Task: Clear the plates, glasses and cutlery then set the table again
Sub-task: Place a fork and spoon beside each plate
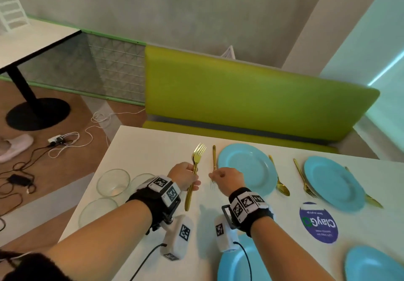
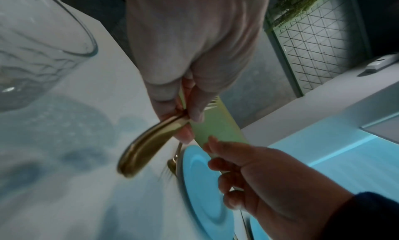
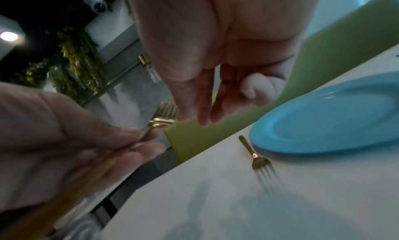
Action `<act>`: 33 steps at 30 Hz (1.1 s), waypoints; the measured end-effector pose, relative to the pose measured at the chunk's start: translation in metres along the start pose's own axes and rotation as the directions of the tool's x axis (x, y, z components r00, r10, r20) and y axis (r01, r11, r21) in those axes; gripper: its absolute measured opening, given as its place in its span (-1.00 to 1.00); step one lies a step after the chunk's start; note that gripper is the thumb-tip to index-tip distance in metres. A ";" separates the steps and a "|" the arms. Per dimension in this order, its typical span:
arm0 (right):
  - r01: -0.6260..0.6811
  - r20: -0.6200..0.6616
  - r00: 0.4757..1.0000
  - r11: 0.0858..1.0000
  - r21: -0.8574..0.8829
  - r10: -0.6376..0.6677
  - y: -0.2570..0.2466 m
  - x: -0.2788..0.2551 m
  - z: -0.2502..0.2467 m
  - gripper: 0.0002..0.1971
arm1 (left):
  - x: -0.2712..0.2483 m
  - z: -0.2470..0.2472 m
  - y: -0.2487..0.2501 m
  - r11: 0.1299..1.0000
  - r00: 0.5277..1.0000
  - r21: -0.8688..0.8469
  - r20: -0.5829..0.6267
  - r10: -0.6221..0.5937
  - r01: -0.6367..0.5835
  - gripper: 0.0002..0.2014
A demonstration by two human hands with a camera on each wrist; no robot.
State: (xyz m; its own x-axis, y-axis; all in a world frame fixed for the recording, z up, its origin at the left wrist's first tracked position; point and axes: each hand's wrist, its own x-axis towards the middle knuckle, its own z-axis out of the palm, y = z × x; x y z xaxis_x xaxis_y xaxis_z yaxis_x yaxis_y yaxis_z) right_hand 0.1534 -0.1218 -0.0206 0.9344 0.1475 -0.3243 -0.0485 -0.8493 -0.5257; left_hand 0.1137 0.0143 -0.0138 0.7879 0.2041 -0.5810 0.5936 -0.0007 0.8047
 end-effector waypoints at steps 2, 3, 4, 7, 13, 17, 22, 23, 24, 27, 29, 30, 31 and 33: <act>-0.025 0.051 0.998 0.994 0.104 0.020 0.002 -0.028 0.003 -0.71 | -0.016 0.008 -0.009 1.000 0.999 -0.001 0.044 0.004 -0.004 -0.73; -0.050 0.078 0.996 0.988 0.145 0.039 0.004 -0.041 0.004 -0.73 | -0.025 0.013 -0.015 1.000 0.998 -0.003 0.067 0.010 -0.009 -0.72; -0.075 0.099 0.993 0.983 0.170 0.059 0.007 -0.054 0.006 -0.75 | -0.034 0.018 -0.020 1.000 0.995 -0.010 0.094 0.017 -0.016 -0.70; -0.151 0.096 0.987 0.960 0.237 0.131 0.020 -0.091 0.008 -0.76 | -0.059 0.034 -0.038 0.999 0.979 -0.012 0.202 0.036 -0.035 -0.69; -0.279 0.095 0.960 0.868 0.412 0.263 0.058 -0.157 0.001 -0.74 | -0.101 0.072 -0.070 0.996 0.926 0.050 0.374 0.051 -0.075 -0.70; -0.328 0.085 0.940 0.804 0.496 0.331 0.083 -0.185 -0.003 -0.78 | -0.123 0.091 -0.085 0.993 0.904 0.065 0.423 0.061 -0.097 -0.74; -0.316 0.063 0.940 0.788 0.529 0.335 0.105 -0.200 -0.012 -0.78 | -0.136 0.110 -0.085 0.983 0.909 0.097 0.405 0.103 -0.154 -0.75; -0.302 0.042 0.943 0.797 0.523 0.330 0.109 -0.201 -0.014 -0.76 | -0.137 0.114 -0.084 0.983 0.912 0.099 0.396 0.105 -0.156 -0.76; -0.287 0.017 0.946 0.813 0.507 0.323 0.113 -0.202 -0.015 -0.74 | -0.137 0.117 -0.082 0.984 0.917 0.092 0.384 0.107 -0.153 -0.77; -0.265 -0.028 0.952 0.868 0.421 0.304 0.131 -0.204 -0.024 -0.71 | -0.140 0.129 -0.077 0.989 0.937 0.080 0.336 0.092 -0.126 -0.75; -0.270 -0.032 0.951 0.878 0.395 0.306 0.147 -0.205 -0.034 -0.69 | -0.140 0.138 -0.073 0.989 0.946 0.089 0.311 0.088 -0.121 -0.71; -0.275 -0.033 0.949 0.877 0.395 0.313 0.157 -0.205 -0.040 -0.69 | -0.140 0.143 -0.072 0.989 0.950 0.090 0.299 0.086 -0.118 -0.70; -0.281 -0.038 0.946 0.875 0.395 0.322 0.168 -0.205 -0.046 -0.68 | -0.140 0.149 -0.070 0.989 0.954 0.091 0.289 0.085 -0.116 -0.69; -0.303 -0.055 0.939 0.892 0.336 0.340 0.193 -0.205 -0.058 -0.66 | -0.141 0.162 -0.068 0.990 0.957 0.085 0.278 0.084 -0.112 -0.70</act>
State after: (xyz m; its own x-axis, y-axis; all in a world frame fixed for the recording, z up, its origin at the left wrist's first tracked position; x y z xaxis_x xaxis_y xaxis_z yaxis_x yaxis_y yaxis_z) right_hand -0.0271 -0.3450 -0.0100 0.8803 -0.1781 -0.4397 -0.4449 -0.6317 -0.6349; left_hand -0.0112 -0.1728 -0.0067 0.8493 -0.0769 -0.5223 0.5139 -0.1068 0.8512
